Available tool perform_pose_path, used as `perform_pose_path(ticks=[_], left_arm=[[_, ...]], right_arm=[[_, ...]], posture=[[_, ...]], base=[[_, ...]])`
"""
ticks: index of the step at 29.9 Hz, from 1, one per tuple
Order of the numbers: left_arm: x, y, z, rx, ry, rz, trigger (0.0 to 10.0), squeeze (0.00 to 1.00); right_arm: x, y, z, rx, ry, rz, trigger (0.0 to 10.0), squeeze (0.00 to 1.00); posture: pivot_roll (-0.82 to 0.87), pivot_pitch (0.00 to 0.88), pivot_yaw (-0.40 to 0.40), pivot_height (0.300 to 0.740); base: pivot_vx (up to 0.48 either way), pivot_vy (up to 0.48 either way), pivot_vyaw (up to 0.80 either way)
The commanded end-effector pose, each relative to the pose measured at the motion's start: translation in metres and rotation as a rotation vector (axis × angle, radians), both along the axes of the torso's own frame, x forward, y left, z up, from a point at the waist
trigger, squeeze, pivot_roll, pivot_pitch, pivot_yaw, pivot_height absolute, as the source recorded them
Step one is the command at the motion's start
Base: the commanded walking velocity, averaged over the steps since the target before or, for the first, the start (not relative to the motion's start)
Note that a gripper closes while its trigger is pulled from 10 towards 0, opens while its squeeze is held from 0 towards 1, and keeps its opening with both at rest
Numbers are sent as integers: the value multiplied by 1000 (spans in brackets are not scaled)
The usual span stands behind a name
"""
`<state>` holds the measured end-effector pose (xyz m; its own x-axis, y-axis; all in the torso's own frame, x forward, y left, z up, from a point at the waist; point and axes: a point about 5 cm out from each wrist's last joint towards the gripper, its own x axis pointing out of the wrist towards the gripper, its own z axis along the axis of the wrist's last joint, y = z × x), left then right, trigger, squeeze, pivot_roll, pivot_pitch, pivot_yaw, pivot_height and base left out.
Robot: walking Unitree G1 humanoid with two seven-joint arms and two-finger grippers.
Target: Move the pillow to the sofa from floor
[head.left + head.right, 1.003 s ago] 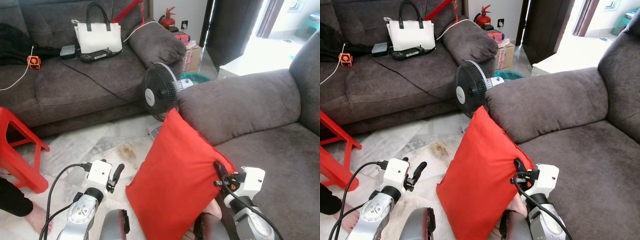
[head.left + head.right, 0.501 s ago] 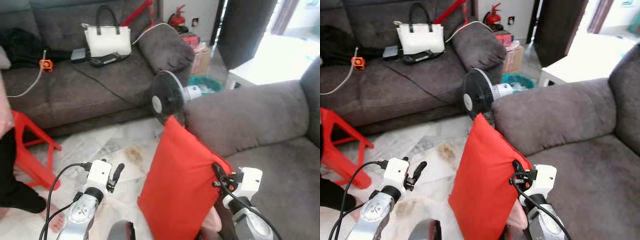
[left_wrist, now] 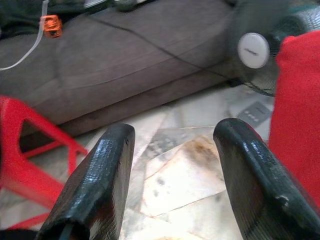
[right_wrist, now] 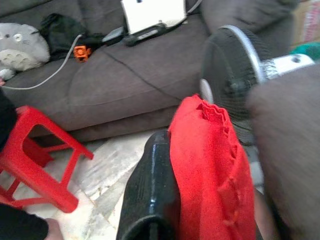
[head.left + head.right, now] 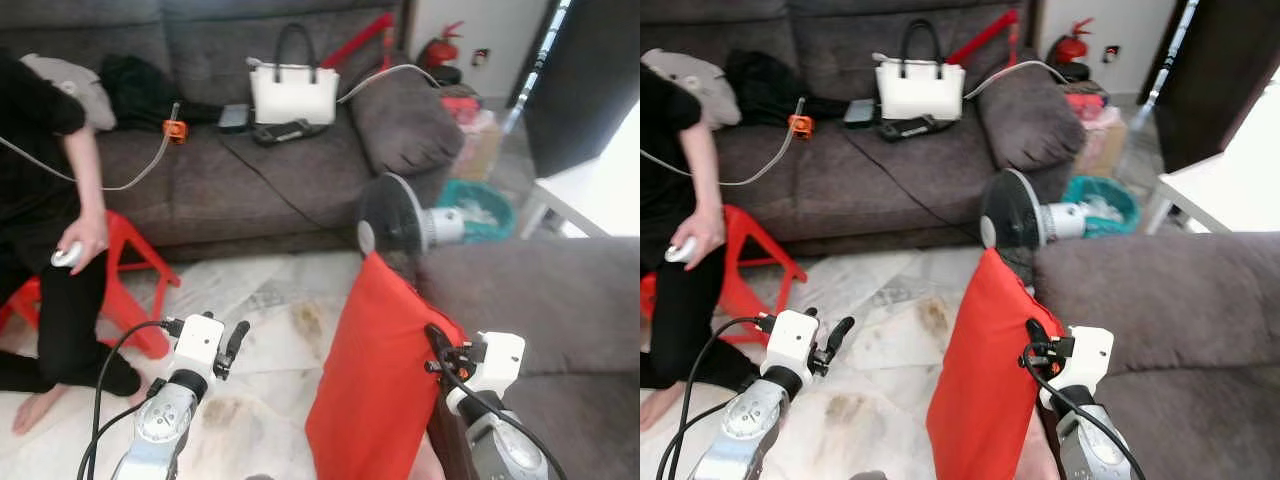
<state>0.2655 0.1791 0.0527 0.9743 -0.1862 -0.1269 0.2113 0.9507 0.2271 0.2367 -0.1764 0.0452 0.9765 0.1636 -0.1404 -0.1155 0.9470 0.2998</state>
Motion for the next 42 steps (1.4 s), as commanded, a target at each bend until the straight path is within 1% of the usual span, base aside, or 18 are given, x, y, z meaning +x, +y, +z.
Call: perform_pose_path(ticks=[1, 25, 31, 40, 42], left_arm=[[-2, 2, -3, 12, 18, -1, 10000, 0], [-3, 2, -2, 13, 17, -2, 10000, 0], [-3, 2, -2, 14, 16, -3, 10000, 0], [-4, 1, -2, 13, 15, -6, 10000, 0], [-4, 1, -2, 12, 14, -7, 10000, 0]], right_arm=[[13, -3, 27, -11, -138, -9, 10000, 0], [19, -1, 25, -24, -124, -18, 10000, 0], [20, 0, 25, -22, -124, -14, 10000, 0], [21, -2, 23, -5, -110, -42, 10000, 0], [21, -2, 22, -4, -109, -43, 10000, 0]], posture=[[111, 0, -34, 740], [114, 0, -35, 740], [115, 0, -36, 740], [115, 0, -36, 740], [116, 0, -37, 740]], base=[[0, 0, 0], [0, 0, 0], [0, 0, 0], [0, 0, 0], [-240, 0, 0]])
